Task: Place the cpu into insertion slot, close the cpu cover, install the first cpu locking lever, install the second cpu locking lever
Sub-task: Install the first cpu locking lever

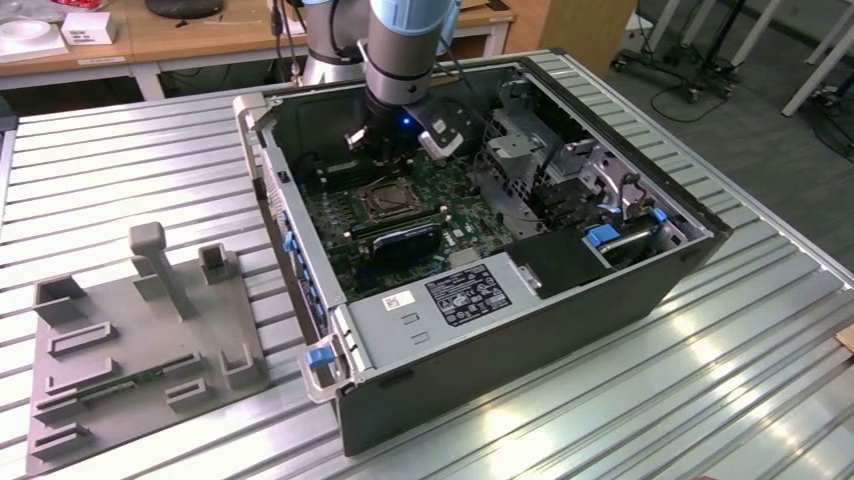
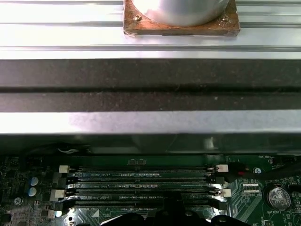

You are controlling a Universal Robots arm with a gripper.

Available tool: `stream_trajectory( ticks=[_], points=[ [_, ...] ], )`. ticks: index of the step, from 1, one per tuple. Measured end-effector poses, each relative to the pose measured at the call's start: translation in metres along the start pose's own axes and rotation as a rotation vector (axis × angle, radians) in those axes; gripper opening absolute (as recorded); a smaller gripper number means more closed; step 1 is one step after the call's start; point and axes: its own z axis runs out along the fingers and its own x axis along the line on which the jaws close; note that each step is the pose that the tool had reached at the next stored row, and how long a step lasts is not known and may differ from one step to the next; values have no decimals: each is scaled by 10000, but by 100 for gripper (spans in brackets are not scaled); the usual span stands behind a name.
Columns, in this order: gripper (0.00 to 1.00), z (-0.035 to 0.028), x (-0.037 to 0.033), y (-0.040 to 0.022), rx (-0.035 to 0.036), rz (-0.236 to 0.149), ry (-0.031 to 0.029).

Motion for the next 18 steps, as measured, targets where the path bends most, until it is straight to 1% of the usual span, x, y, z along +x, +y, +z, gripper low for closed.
stream_trajectory(
  ticks=[6, 15, 18],
  points=[
    [11, 9, -39, -1, -3, 0, -1],
    [11, 11, -64, 0, -6, 2, -2],
    [11, 13, -85, 0, -6, 1, -1]
  ],
)
